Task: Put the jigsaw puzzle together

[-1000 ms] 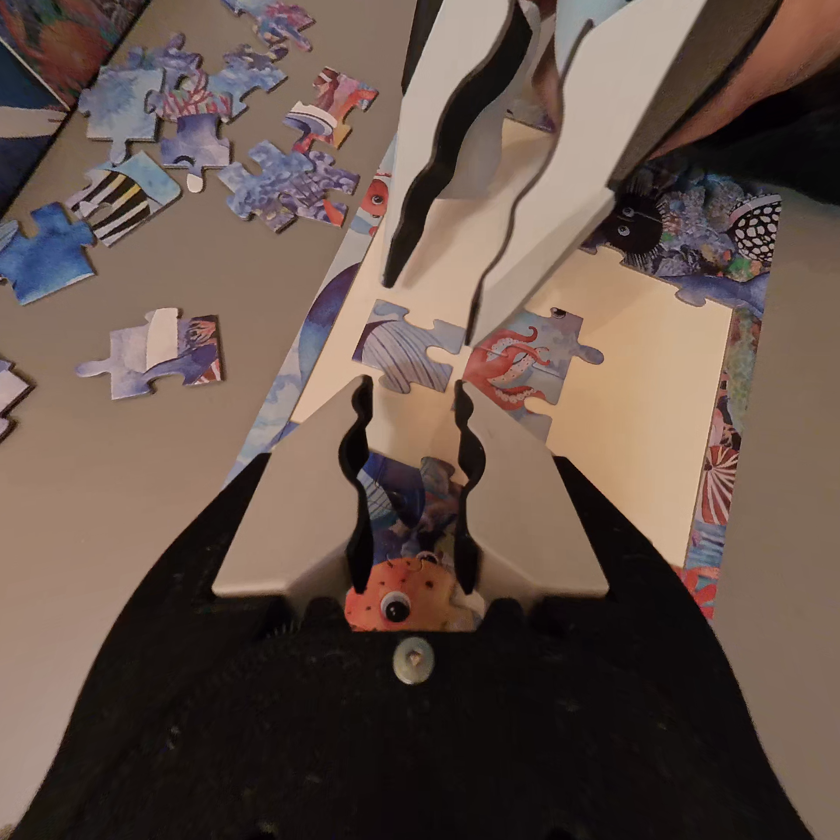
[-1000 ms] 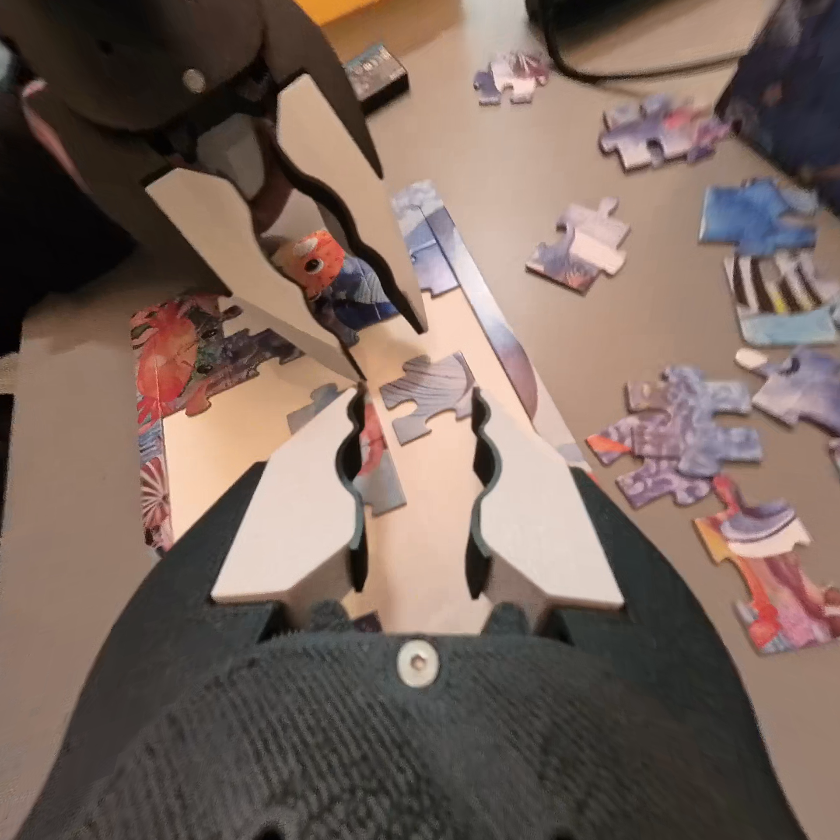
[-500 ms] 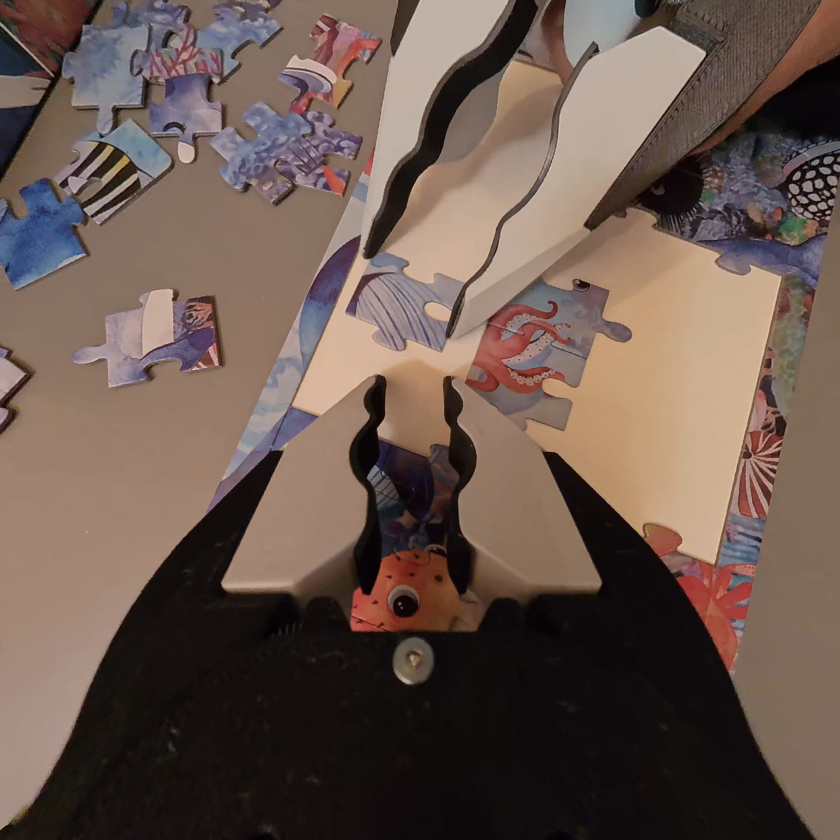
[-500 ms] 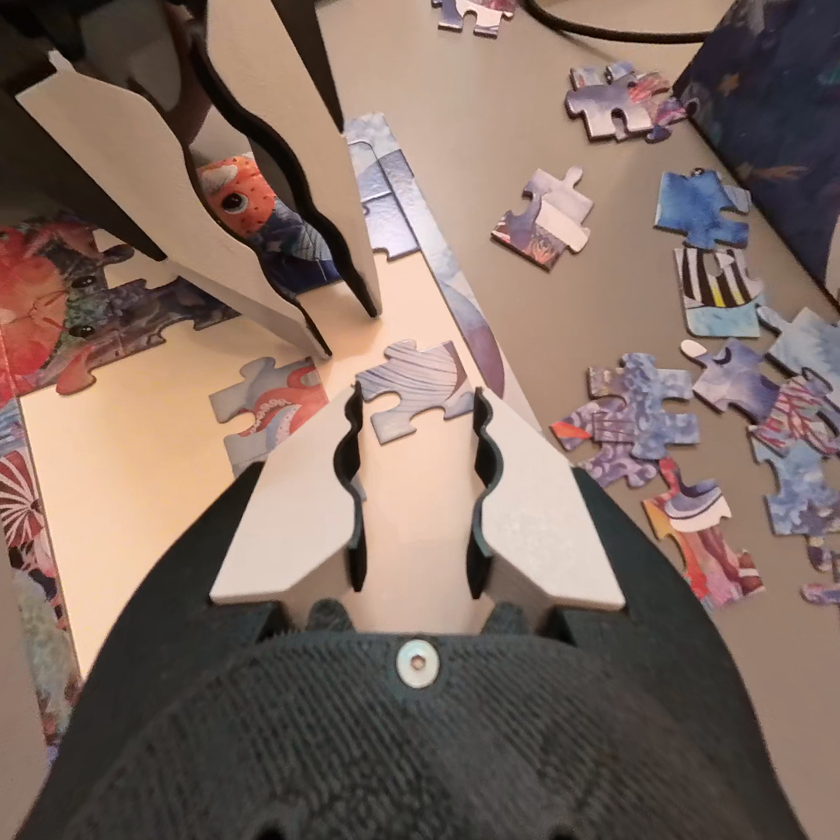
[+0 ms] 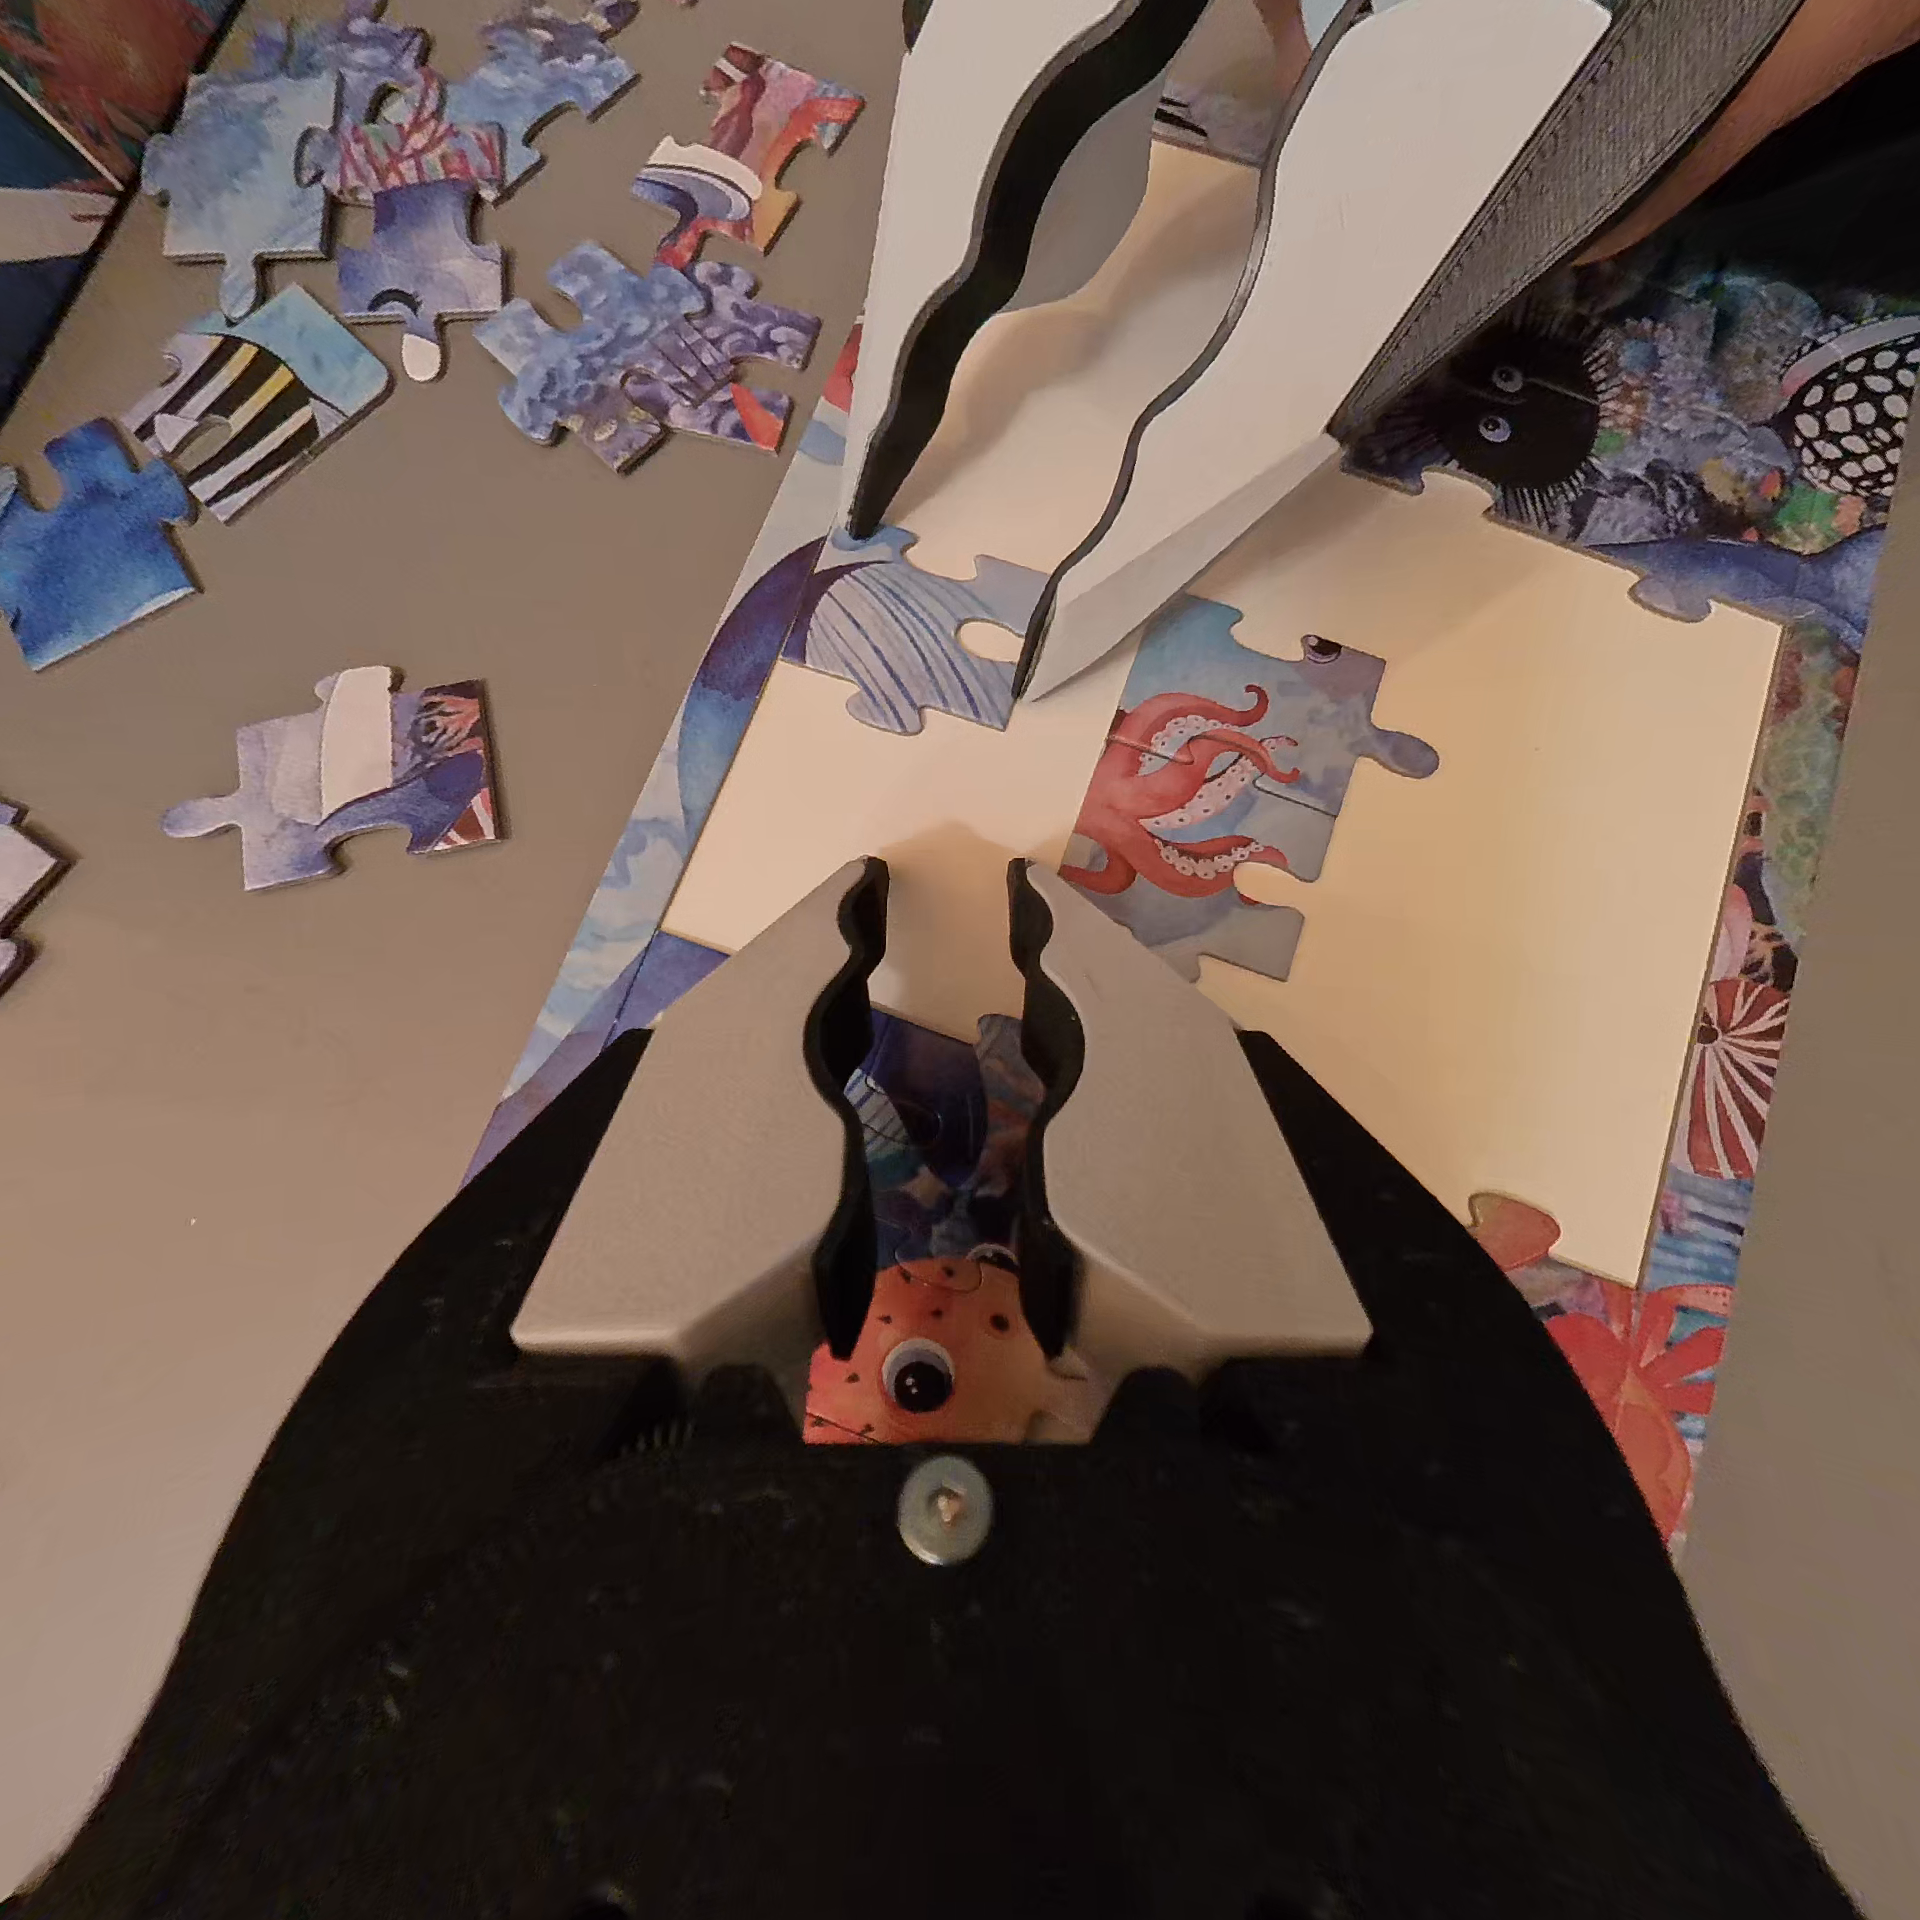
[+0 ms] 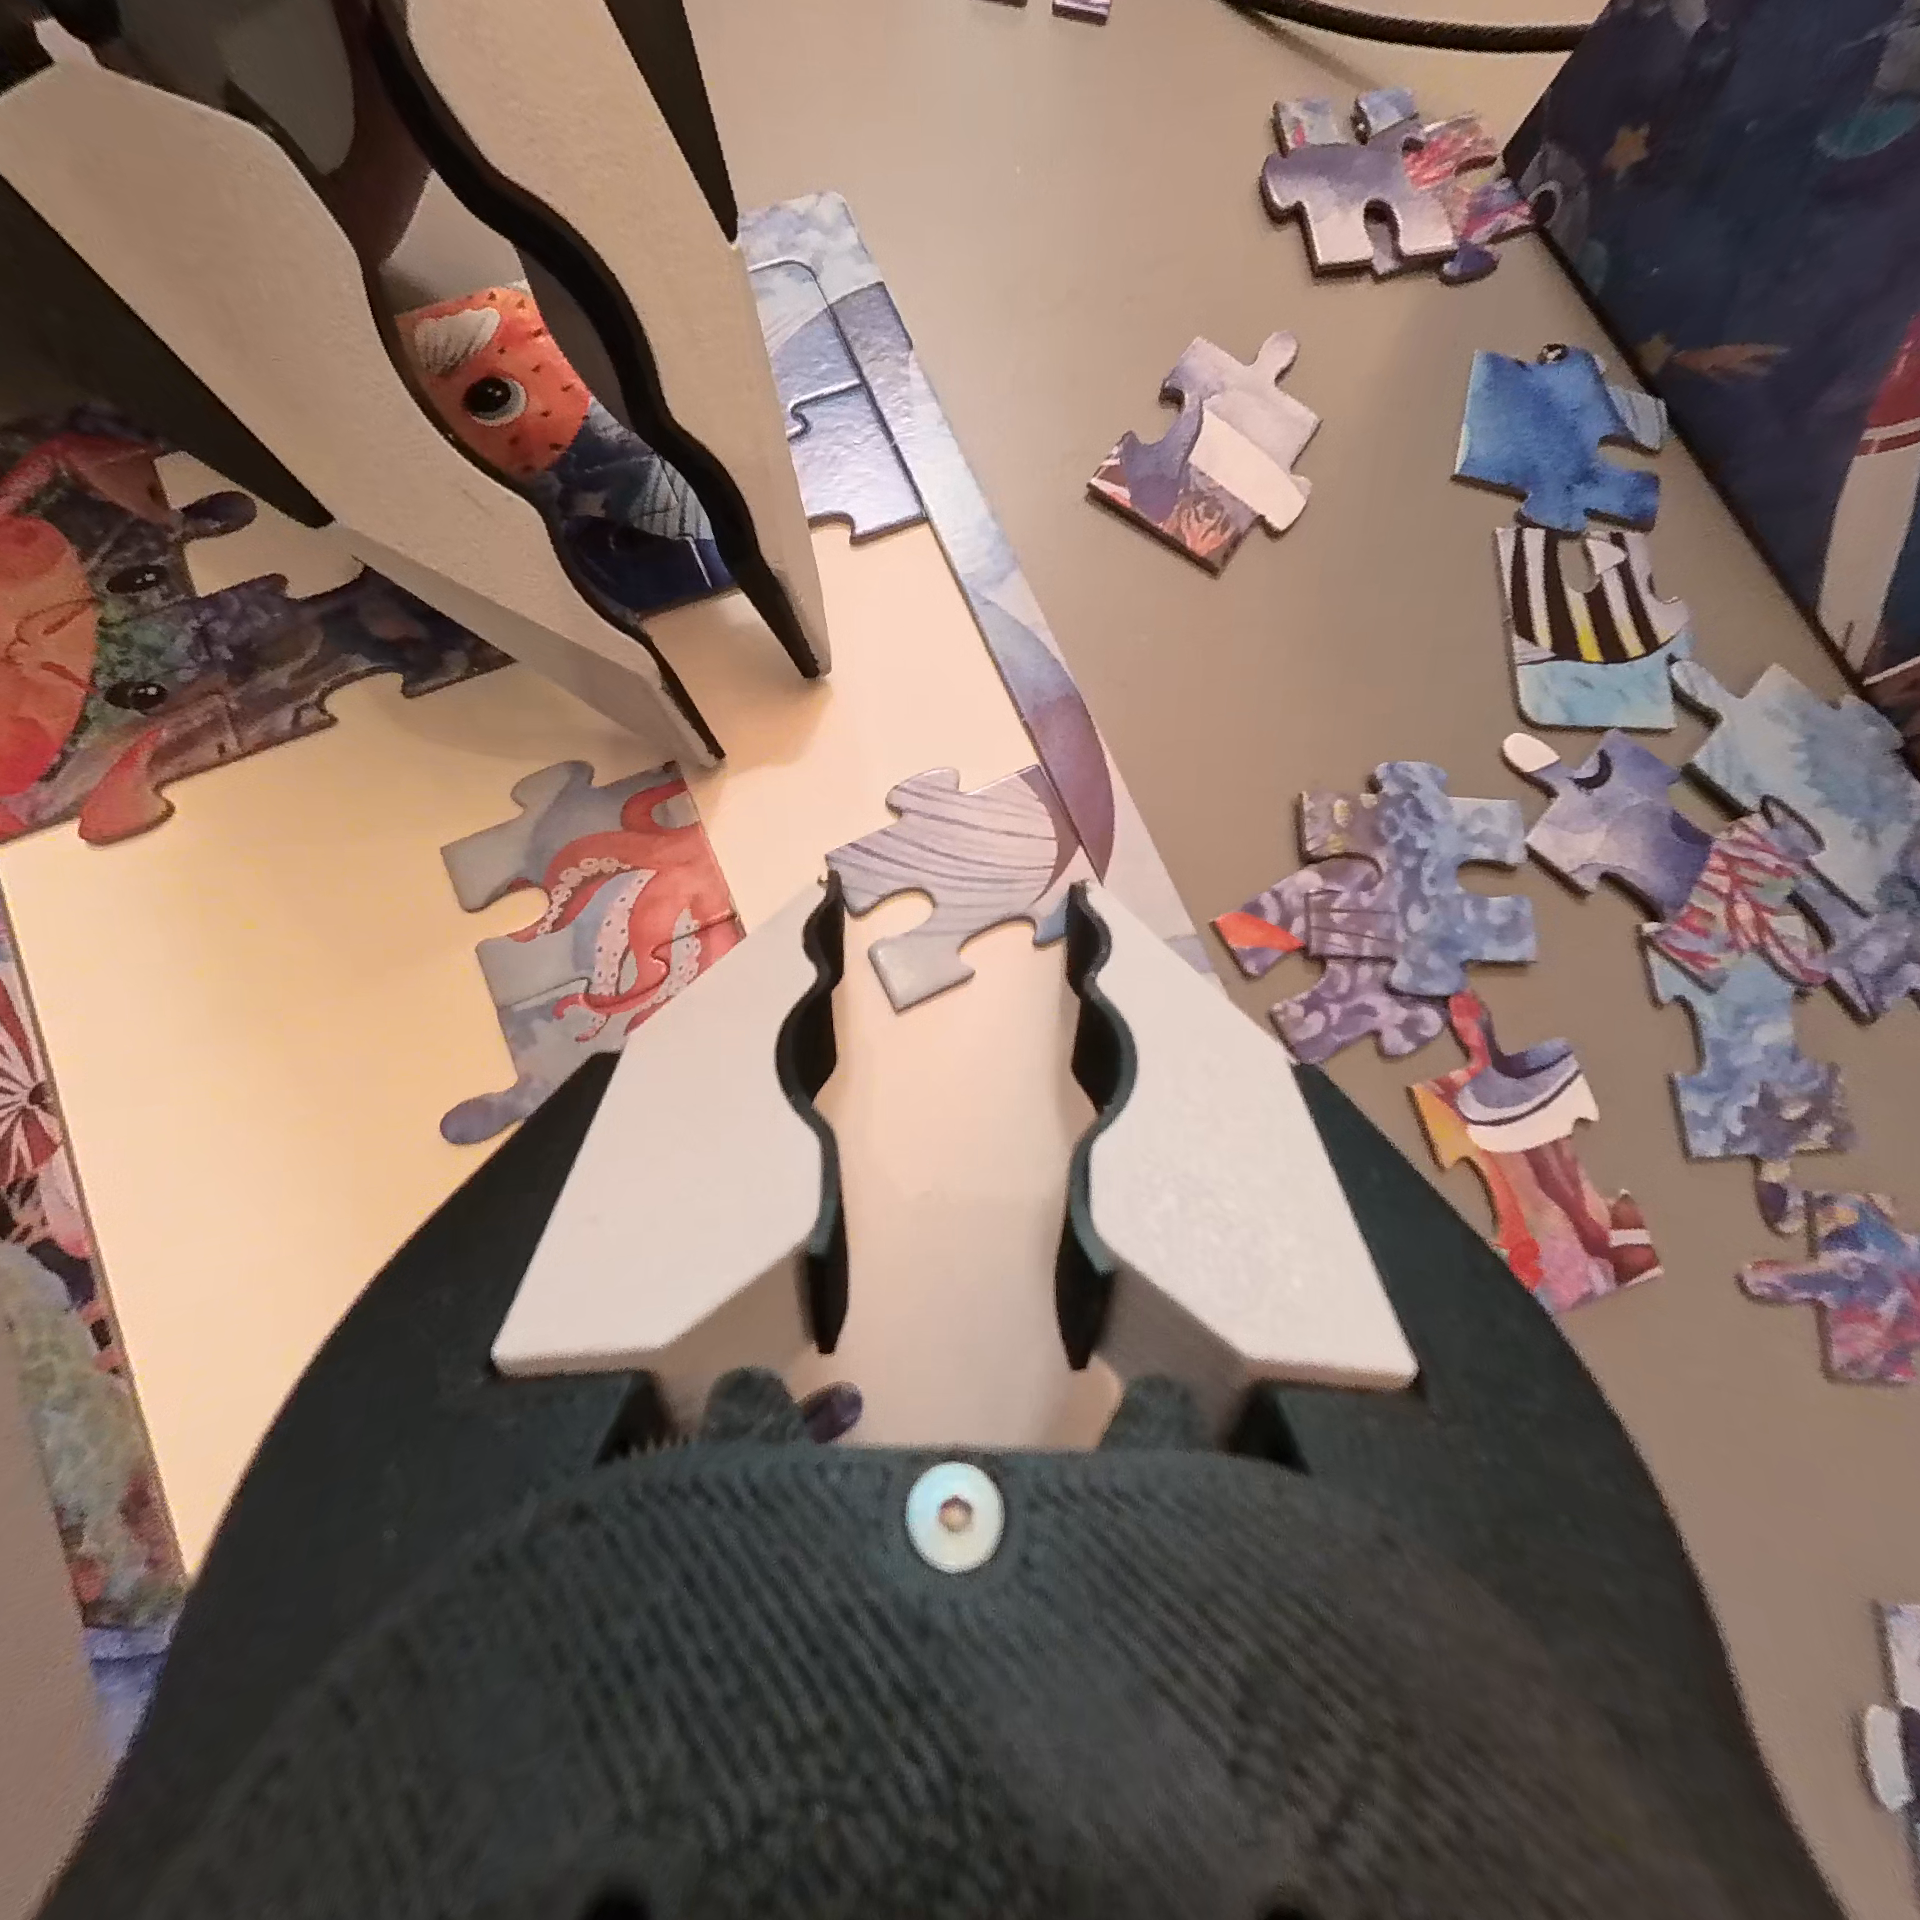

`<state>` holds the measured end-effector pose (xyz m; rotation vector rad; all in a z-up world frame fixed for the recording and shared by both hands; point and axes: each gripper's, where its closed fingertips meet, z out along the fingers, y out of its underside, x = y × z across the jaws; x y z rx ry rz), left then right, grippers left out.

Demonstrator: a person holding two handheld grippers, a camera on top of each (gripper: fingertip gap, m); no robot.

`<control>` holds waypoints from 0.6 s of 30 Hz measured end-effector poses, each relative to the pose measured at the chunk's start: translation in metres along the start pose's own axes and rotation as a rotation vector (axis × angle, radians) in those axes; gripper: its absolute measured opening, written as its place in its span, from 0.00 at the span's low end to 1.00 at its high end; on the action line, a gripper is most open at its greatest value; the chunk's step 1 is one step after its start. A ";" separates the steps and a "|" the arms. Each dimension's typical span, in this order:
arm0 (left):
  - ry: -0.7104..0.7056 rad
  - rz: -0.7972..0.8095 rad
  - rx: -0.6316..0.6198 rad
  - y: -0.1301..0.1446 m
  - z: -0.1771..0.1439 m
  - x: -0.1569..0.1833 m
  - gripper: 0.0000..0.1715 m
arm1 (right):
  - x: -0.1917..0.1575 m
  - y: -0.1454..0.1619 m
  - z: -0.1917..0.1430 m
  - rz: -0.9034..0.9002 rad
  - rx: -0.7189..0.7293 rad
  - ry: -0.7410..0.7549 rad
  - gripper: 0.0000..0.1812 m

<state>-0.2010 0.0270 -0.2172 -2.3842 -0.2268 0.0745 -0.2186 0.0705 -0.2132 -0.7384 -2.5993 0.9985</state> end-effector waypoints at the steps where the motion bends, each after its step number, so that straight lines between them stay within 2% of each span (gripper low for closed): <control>1: 0.000 0.000 0.000 0.000 0.000 0.000 0.13 | 0.000 0.000 0.000 0.004 -0.002 -0.002 0.23; 7: 0.026 0.018 0.026 -0.007 0.003 0.008 0.13 | 0.001 0.005 -0.003 0.051 -0.028 -0.008 0.23; 13: 0.045 -0.018 0.021 -0.020 0.018 0.012 0.23 | 0.001 0.006 -0.003 0.061 -0.039 -0.009 0.23; 18: 0.087 -0.115 0.035 -0.029 0.022 0.010 0.26 | -0.001 0.010 -0.009 0.099 -0.058 -0.036 0.26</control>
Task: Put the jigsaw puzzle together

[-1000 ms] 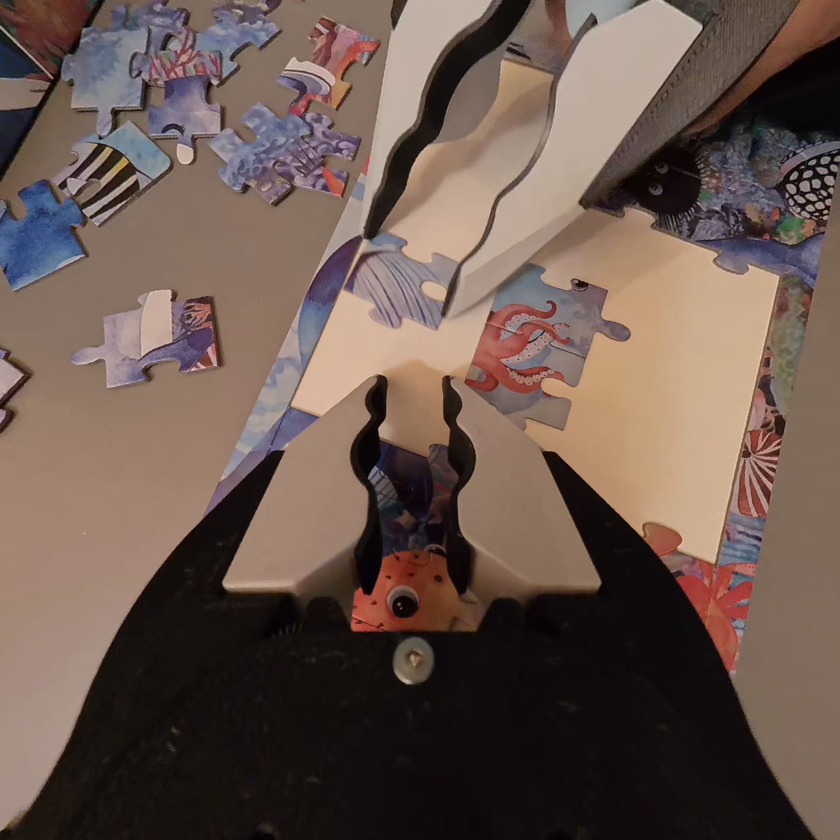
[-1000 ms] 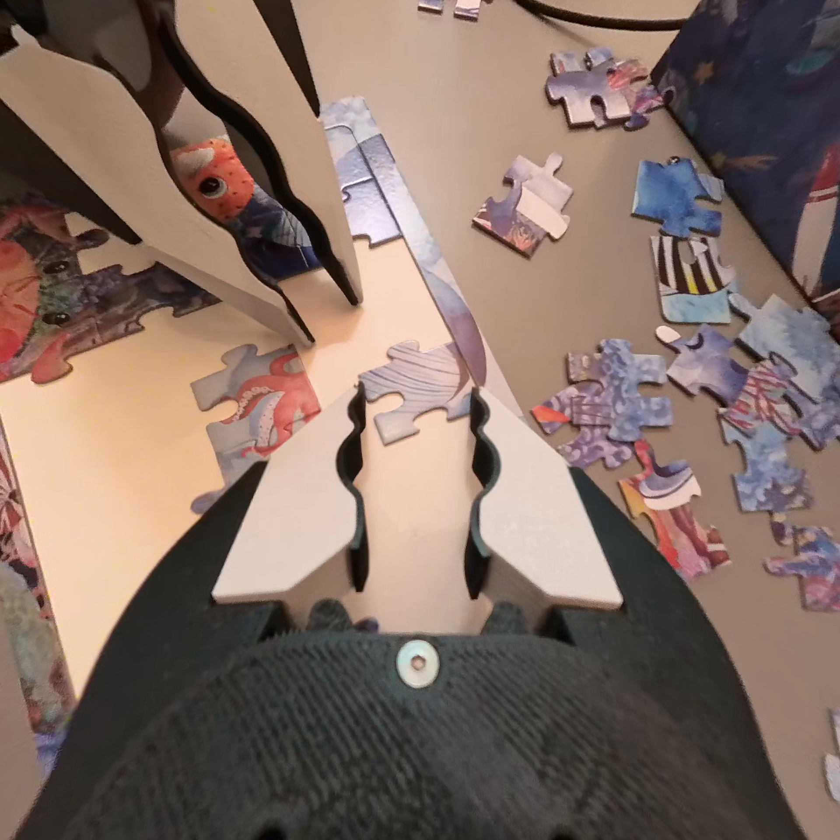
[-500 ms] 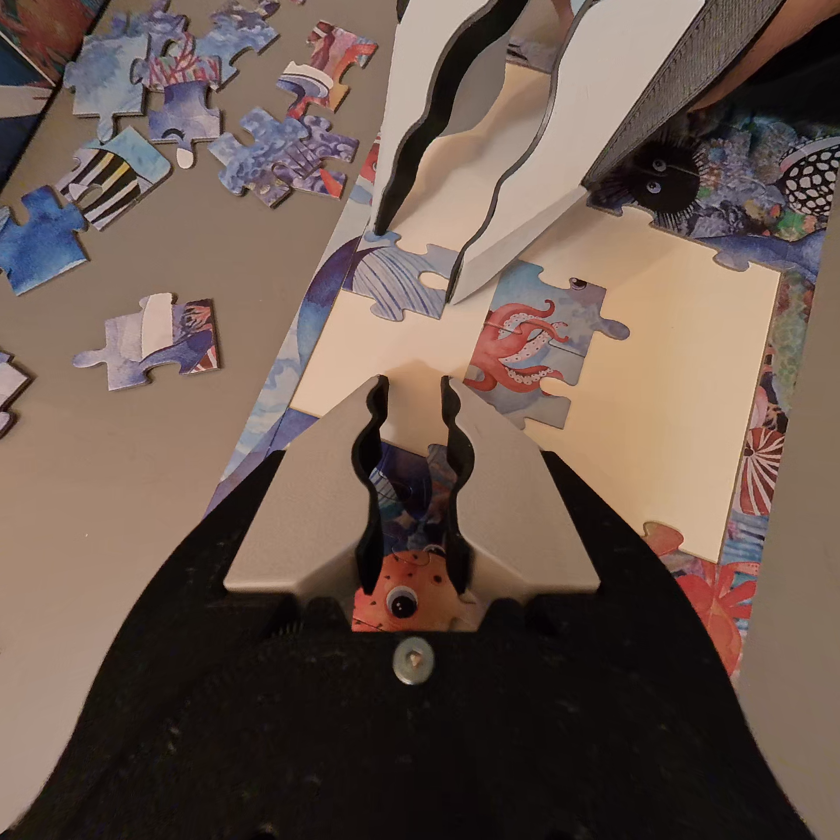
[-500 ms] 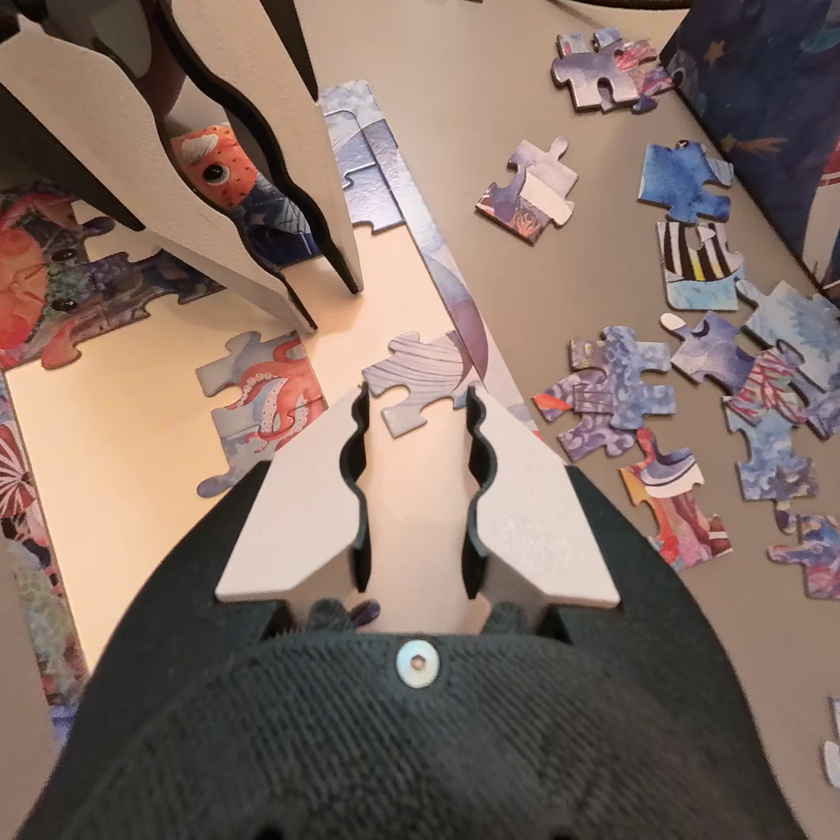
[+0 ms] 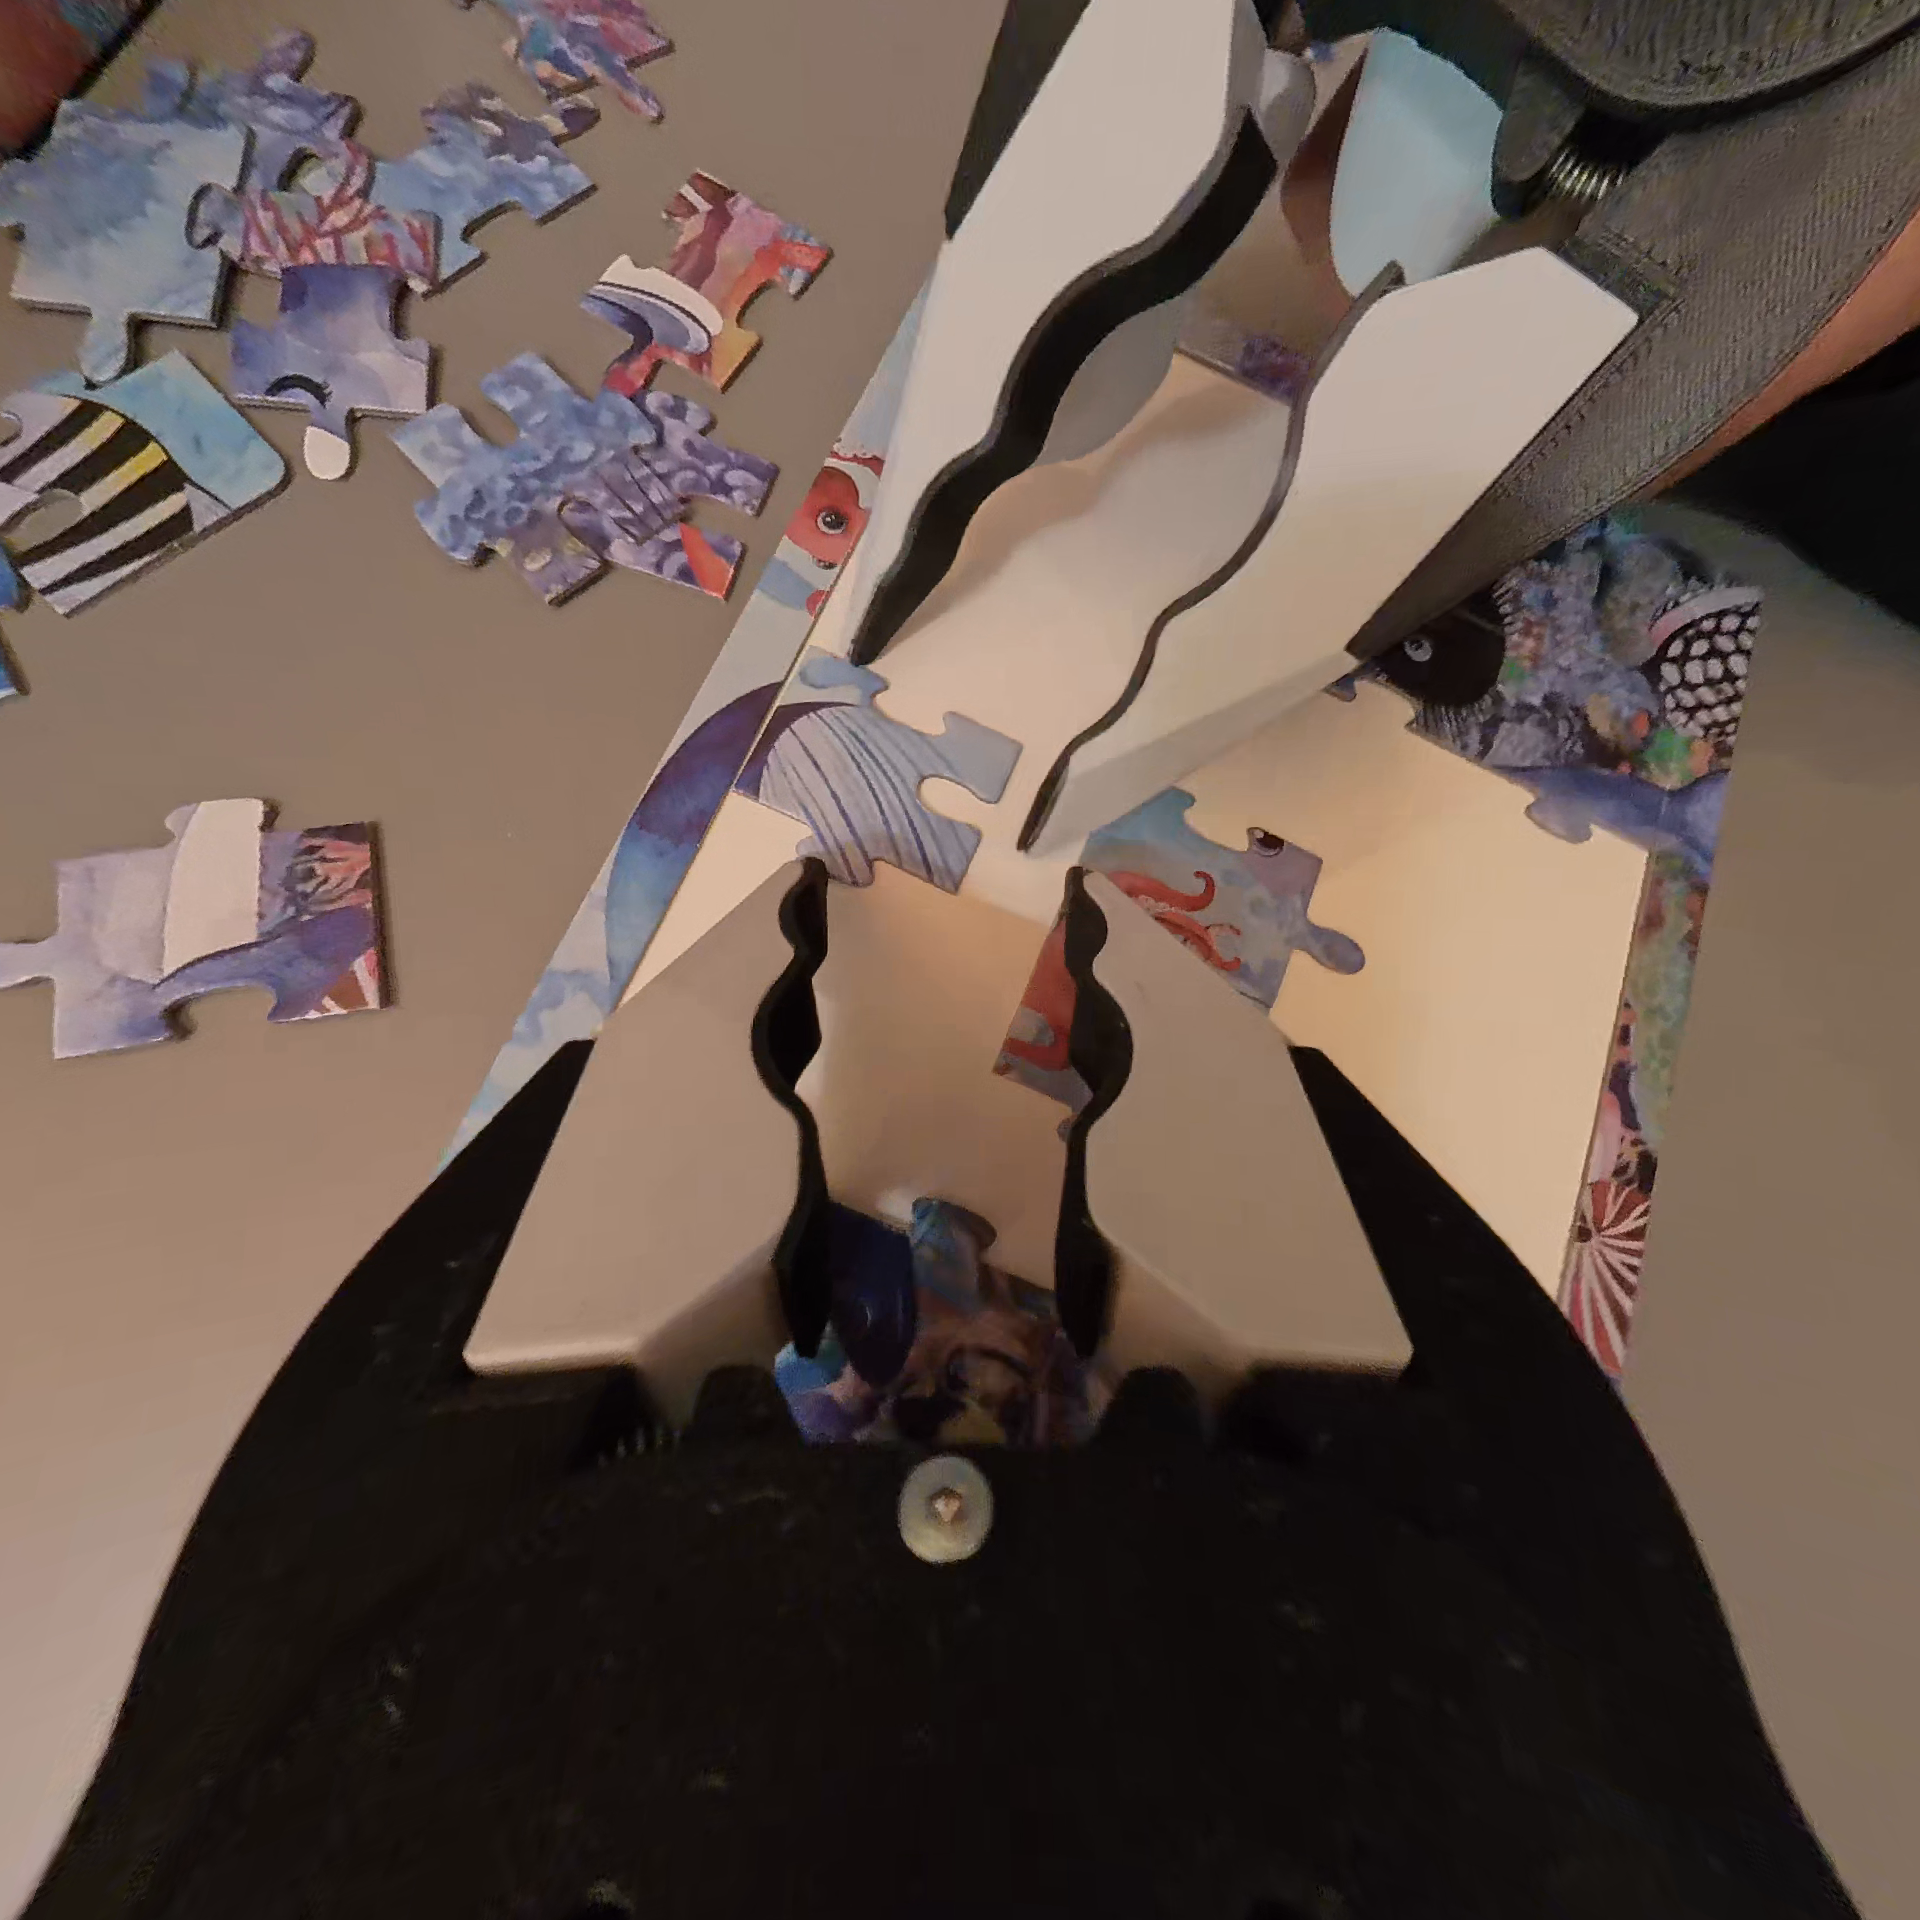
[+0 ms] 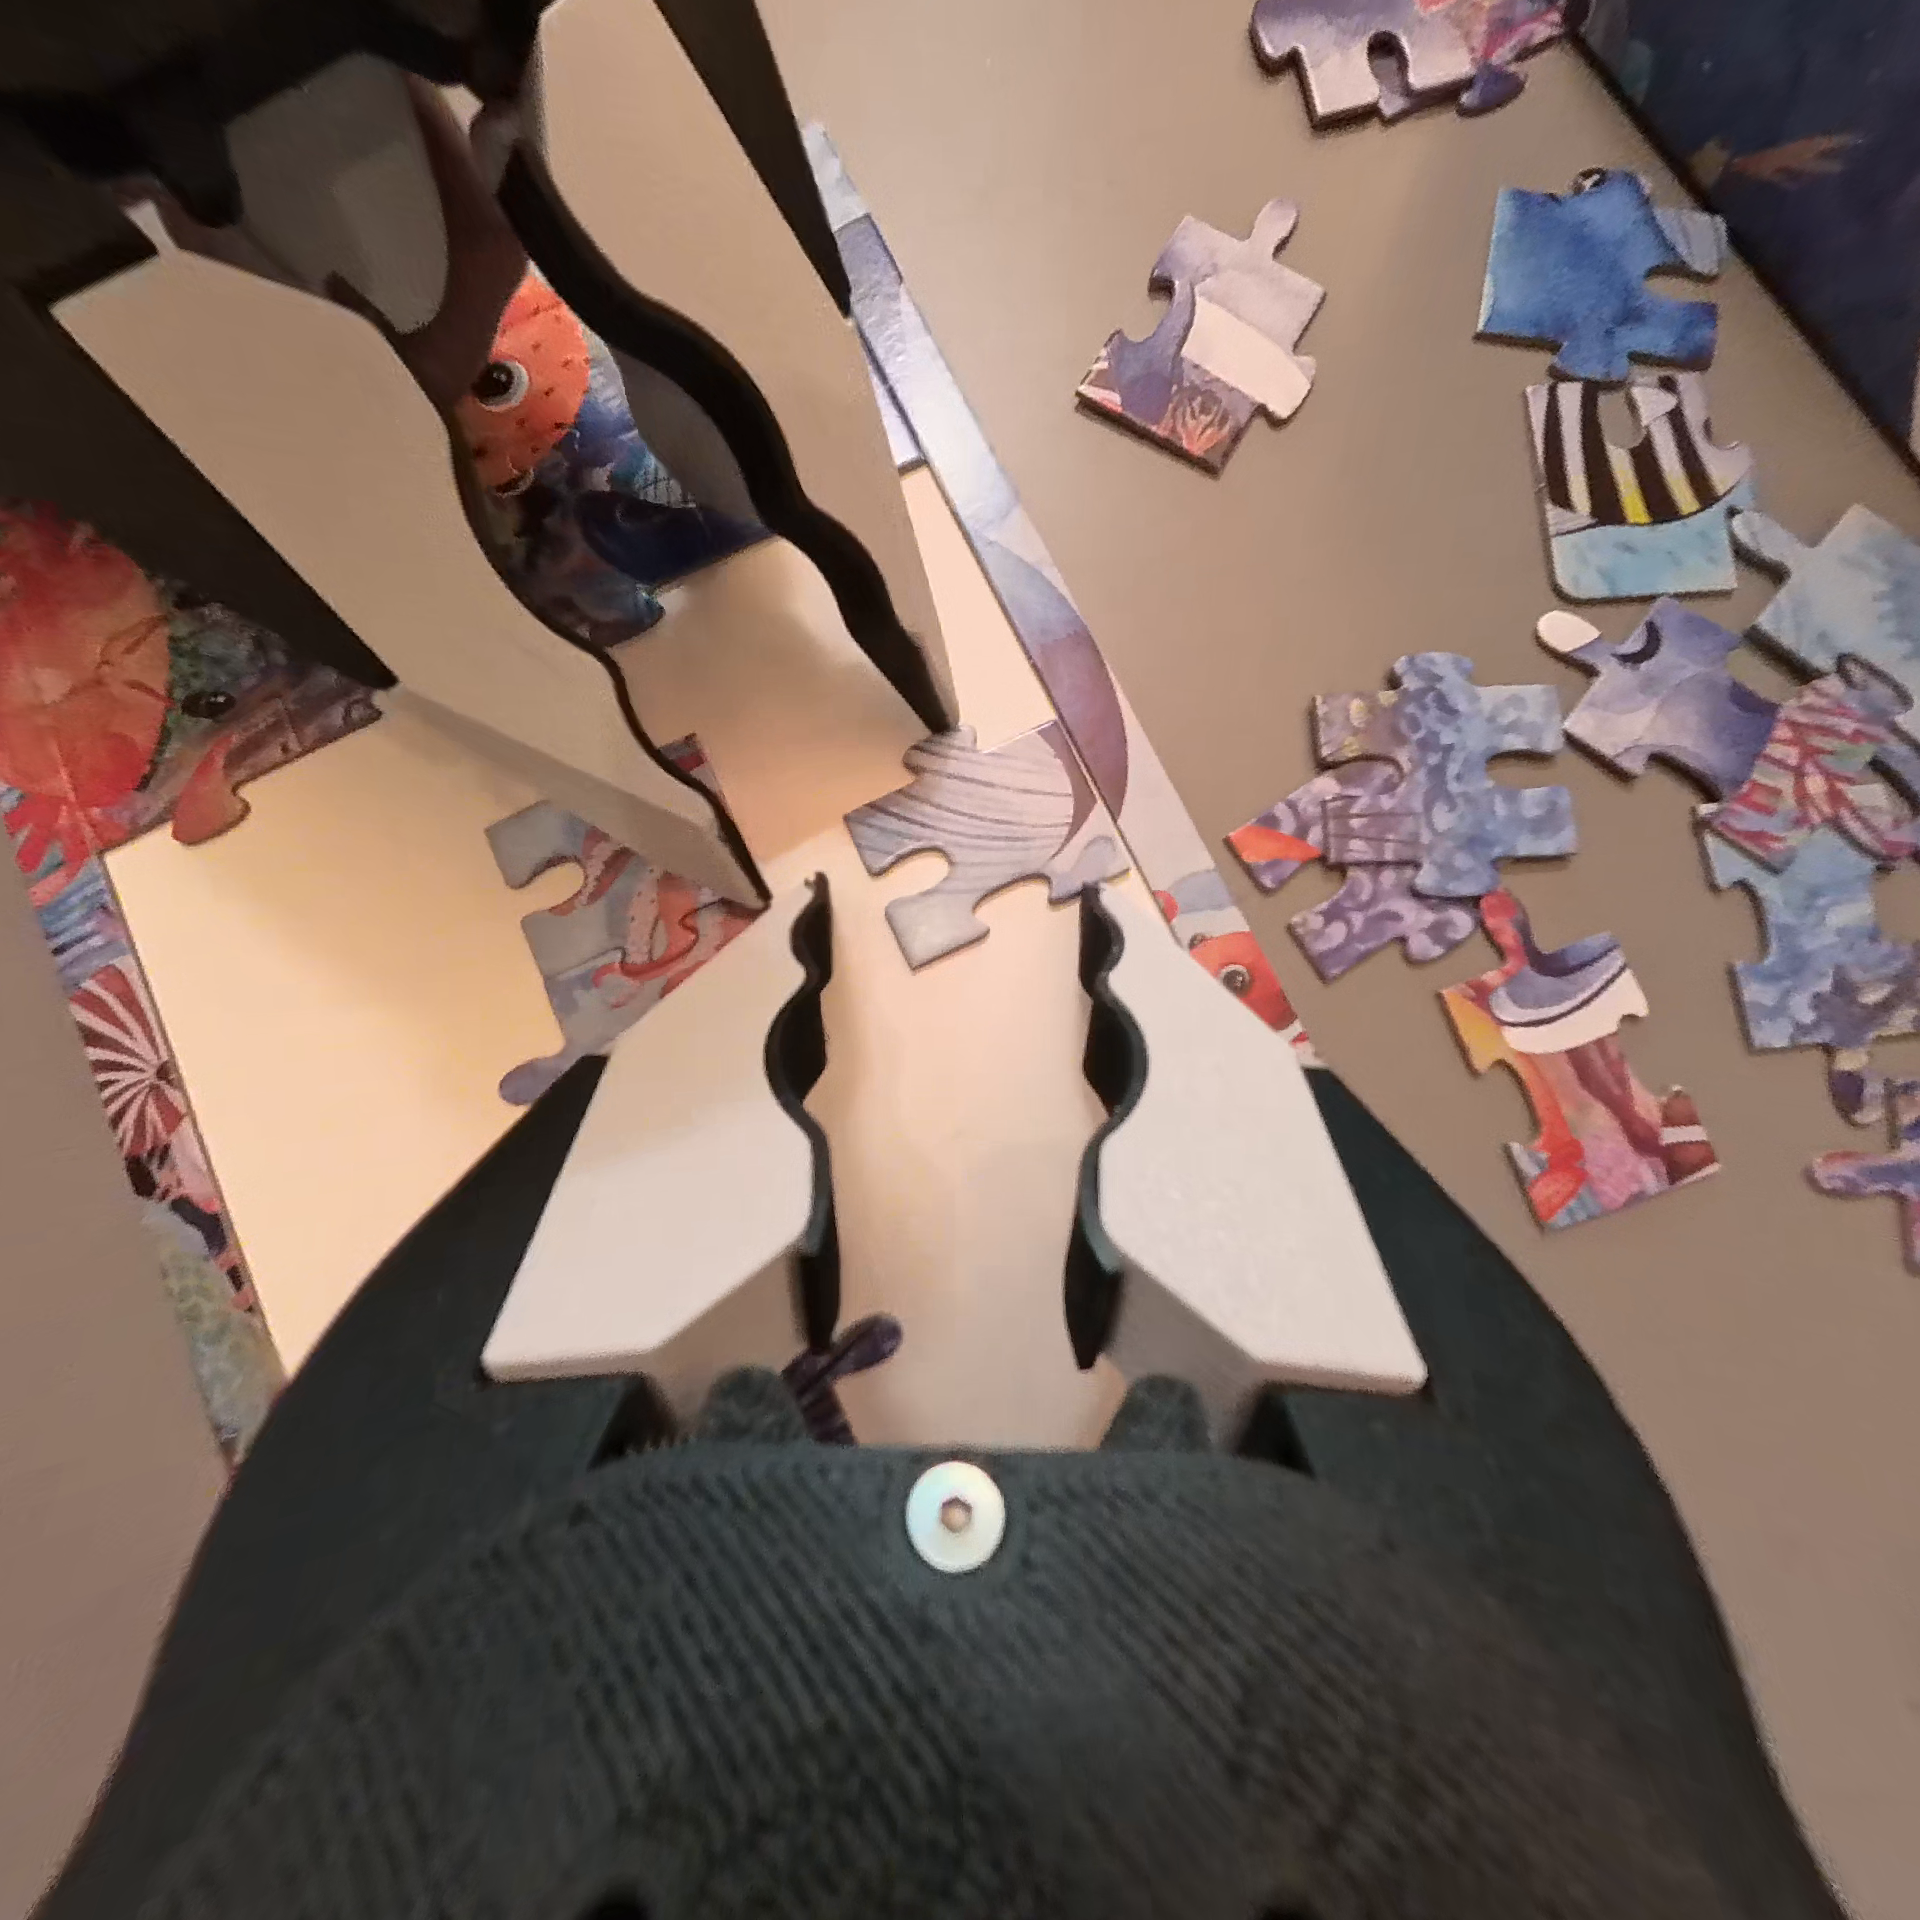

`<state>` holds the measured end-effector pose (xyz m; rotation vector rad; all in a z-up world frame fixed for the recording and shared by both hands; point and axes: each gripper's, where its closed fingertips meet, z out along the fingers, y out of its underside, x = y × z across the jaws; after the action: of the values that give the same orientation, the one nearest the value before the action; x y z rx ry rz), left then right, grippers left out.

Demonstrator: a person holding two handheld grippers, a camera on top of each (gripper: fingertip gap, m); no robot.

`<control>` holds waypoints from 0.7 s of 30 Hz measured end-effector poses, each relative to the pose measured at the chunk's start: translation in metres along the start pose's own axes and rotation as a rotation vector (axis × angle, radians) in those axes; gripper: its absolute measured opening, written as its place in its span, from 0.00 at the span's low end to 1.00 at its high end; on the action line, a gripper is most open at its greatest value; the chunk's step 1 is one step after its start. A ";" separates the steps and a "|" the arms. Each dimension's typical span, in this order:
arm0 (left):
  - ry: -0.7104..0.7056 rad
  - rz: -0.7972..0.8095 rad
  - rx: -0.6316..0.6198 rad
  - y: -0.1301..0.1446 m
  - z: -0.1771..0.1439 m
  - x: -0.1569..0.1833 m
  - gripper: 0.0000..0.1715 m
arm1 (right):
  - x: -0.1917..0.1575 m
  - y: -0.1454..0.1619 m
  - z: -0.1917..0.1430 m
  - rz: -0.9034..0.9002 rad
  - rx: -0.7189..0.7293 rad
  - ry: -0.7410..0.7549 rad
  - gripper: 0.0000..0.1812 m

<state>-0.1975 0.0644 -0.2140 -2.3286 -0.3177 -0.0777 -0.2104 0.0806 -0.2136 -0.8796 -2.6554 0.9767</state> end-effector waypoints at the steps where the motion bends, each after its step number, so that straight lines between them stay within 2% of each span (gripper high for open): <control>1: 0.008 -0.012 0.005 0.000 0.000 0.000 0.26 | -0.001 0.000 0.000 0.010 0.000 -0.008 0.26; 21: 0.006 0.026 0.034 -0.007 0.005 0.007 0.28 | 0.006 0.006 -0.004 -0.002 -0.054 0.042 0.20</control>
<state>-0.1926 0.0737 -0.2115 -2.2980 -0.2835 -0.0660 -0.2106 0.0899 -0.2147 -0.8979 -2.6585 0.8805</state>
